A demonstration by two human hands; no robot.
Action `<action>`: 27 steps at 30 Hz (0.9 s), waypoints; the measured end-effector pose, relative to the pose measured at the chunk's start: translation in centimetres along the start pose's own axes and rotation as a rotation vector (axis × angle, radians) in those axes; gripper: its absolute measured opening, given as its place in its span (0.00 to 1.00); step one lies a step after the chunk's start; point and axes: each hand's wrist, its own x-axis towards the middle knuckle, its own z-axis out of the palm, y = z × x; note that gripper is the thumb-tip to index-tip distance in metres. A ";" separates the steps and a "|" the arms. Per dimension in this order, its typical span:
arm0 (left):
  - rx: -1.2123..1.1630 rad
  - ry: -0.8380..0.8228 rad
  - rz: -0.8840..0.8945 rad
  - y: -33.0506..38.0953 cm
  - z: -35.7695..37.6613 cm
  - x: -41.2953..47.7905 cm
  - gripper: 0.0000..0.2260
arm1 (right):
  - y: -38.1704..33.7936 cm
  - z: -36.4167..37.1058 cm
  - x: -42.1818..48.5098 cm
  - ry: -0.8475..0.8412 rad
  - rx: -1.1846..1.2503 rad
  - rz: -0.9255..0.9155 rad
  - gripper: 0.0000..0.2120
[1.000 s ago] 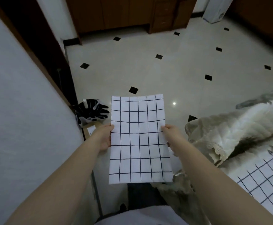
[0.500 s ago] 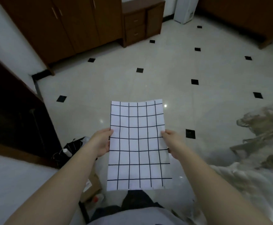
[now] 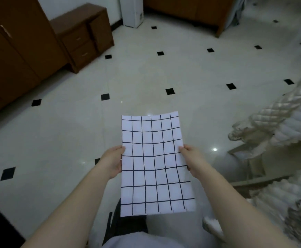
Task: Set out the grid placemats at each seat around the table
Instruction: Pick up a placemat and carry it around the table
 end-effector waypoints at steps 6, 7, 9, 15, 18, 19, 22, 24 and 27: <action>0.113 -0.088 0.003 9.3 5.9 9.5 0.10 | -5.7 -1.9 9.3 0.110 0.050 0.036 0.09; 0.128 -0.103 -0.007 11.2 7.0 11.2 0.10 | -7.0 -2.3 10.9 0.137 0.071 0.051 0.09; 0.152 -0.136 -0.021 14.4 9.0 13.4 0.10 | -9.0 -3.4 13.5 0.177 0.111 0.068 0.09; 0.268 -0.246 -0.016 23.3 16.2 20.0 0.09 | -14.5 -7.8 19.5 0.335 0.195 0.117 0.15; 0.315 -0.311 -0.018 26.3 20.3 22.9 0.09 | -15.9 -10.0 22.1 0.384 0.256 0.157 0.17; 0.328 -0.324 -0.019 27.1 21.7 23.7 0.09 | -16.4 -10.8 22.9 0.406 0.277 0.171 0.17; 0.365 -0.359 -0.020 28.8 26.1 26.5 0.10 | -17.8 -13.7 25.1 0.455 0.306 0.180 0.18; 0.390 -0.387 -0.023 29.9 29.8 28.7 0.11 | -18.2 -16.0 27.3 0.489 0.318 0.183 0.18; 0.428 -0.421 -0.027 31.7 35.9 31.6 0.11 | -18.6 -20.1 31.2 0.522 0.363 0.169 0.15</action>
